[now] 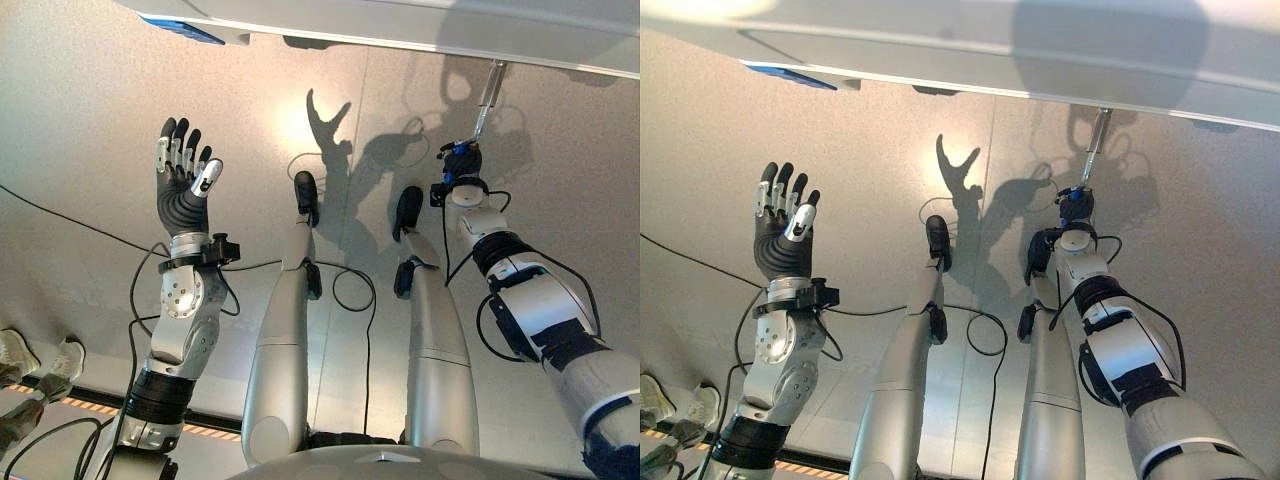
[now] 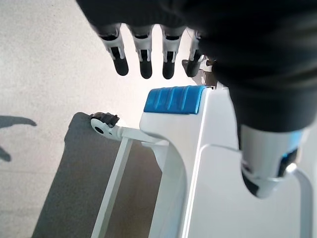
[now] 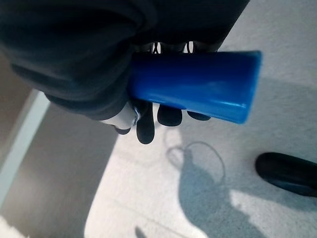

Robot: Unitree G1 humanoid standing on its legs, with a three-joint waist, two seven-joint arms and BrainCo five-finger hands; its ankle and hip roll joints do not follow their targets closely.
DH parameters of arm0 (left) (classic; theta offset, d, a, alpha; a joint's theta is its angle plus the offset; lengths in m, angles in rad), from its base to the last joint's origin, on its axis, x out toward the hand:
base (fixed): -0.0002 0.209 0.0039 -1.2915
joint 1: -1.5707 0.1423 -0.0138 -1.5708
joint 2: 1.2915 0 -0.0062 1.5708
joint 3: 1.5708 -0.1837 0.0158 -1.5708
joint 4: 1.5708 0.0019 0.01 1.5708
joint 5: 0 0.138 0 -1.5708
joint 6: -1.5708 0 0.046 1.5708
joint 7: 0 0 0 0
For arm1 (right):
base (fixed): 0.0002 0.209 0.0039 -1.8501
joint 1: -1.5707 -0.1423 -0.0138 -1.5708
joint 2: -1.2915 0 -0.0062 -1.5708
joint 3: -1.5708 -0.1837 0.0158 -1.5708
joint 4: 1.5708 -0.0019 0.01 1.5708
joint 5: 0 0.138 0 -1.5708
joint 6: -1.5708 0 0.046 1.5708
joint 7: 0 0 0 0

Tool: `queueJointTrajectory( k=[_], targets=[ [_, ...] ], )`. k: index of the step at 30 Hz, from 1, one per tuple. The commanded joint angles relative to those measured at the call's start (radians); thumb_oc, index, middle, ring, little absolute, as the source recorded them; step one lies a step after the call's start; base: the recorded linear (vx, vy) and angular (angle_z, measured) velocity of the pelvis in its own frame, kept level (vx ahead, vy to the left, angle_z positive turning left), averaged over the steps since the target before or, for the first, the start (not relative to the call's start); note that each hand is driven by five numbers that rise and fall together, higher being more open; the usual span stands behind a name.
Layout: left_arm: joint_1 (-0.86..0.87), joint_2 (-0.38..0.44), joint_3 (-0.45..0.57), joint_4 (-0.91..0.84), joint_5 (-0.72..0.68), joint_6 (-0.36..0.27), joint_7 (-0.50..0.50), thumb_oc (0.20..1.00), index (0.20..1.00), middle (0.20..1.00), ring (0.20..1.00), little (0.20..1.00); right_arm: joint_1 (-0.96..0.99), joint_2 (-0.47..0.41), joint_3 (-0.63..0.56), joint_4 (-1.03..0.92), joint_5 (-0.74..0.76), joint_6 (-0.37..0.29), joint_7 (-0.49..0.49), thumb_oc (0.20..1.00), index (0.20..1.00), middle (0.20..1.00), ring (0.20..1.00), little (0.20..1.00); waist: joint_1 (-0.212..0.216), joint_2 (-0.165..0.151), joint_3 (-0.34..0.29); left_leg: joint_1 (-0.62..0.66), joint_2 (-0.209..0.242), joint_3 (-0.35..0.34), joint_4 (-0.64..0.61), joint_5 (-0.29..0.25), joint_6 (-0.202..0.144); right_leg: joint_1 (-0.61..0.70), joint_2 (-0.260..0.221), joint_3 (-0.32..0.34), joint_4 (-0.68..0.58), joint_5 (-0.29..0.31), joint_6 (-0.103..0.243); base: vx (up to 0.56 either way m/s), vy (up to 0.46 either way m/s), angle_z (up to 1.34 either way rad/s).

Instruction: Raise the hospital bed

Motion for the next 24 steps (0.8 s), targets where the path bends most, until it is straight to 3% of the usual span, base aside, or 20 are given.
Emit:
queueJointTrajectory(
  k=[1,2,7,8,14,19,24],
  targets=[
    [0.037,0.017,0.024,-0.038,-0.008,-0.034,0.002,1.000,1.000,1.000,1.000,1.000,0.079,0.228,0.230,-0.311,-0.074,-0.101,0.166,0.200,0.200,0.200,0.200,0.200,-0.014,0.005,-0.013,-0.021,-0.067,-0.030,0.120,-0.154,-0.011,0.052,-0.008,-0.034,-0.185,0.108,0.081,0.00,0.000,0.00],
    [0.046,0.020,0.027,-0.041,-0.007,-0.036,0.002,1.000,1.000,1.000,1.000,1.000,0.113,0.188,0.234,-0.425,-0.021,-0.129,0.188,0.200,0.200,0.200,0.200,0.200,-0.019,0.000,-0.013,-0.024,-0.066,-0.031,0.123,-0.153,-0.012,0.051,-0.009,-0.036,-0.185,0.108,0.082,0.00,0.000,0.00],
    [0.058,0.015,0.017,-0.044,-0.011,-0.043,-0.002,1.000,1.000,1.000,1.000,1.000,0.190,0.106,0.214,-0.637,0.084,-0.203,0.224,0.200,0.200,0.200,0.200,0.200,-0.028,-0.005,-0.013,-0.024,-0.064,-0.032,0.122,-0.151,-0.013,0.052,-0.013,-0.038,-0.186,0.109,0.084,0.00,0.000,0.00],
    [0.059,0.010,0.016,-0.043,-0.009,-0.051,0.003,1.000,1.000,1.000,1.000,1.000,0.233,0.076,0.172,-0.734,0.145,-0.248,0.228,0.200,0.200,0.200,0.200,0.200,-0.032,-0.006,-0.013,-0.024,-0.064,-0.030,0.123,-0.151,-0.013,0.053,-0.012,-0.039,-0.185,0.109,0.084,0.00,0.000,0.00],
    [0.060,0.001,0.010,-0.034,0.022,-0.053,0.008,1.000,1.000,1.000,1.000,1.000,0.350,0.021,0.077,-0.916,0.209,-0.324,0.241,0.200,0.200,0.200,0.200,0.200,-0.046,-0.005,-0.013,-0.024,-0.065,-0.030,0.133,-0.156,-0.010,0.052,-0.015,-0.036,-0.178,0.108,0.086,0.00,0.000,0.00],
    [0.068,-0.002,0.016,-0.042,0.038,-0.052,0.012,1.000,1.000,1.000,1.000,1.000,0.416,0.004,0.022,-1.039,0.240,-0.362,0.252,0.200,0.200,0.200,0.200,0.200,-0.055,-0.001,-0.013,-0.020,-0.062,-0.025,0.135,-0.160,-0.013,0.055,-0.014,-0.034,-0.178,0.107,0.087,0.00,0.000,0.00],
    [0.086,-0.002,0.018,-0.056,0.050,-0.050,0.014,1.000,1.000,1.000,1.000,1.000,0.449,-0.013,0.003,-1.092,0.220,-0.360,0.248,0.200,0.200,0.200,0.200,0.200,-0.060,-0.005,-0.013,-0.013,-0.061,-0.024,0.135,-0.163,-0.012,0.063,-0.012,-0.031,-0.180,0.107,0.087,0.00,0.000,-0.02]
  ],
)
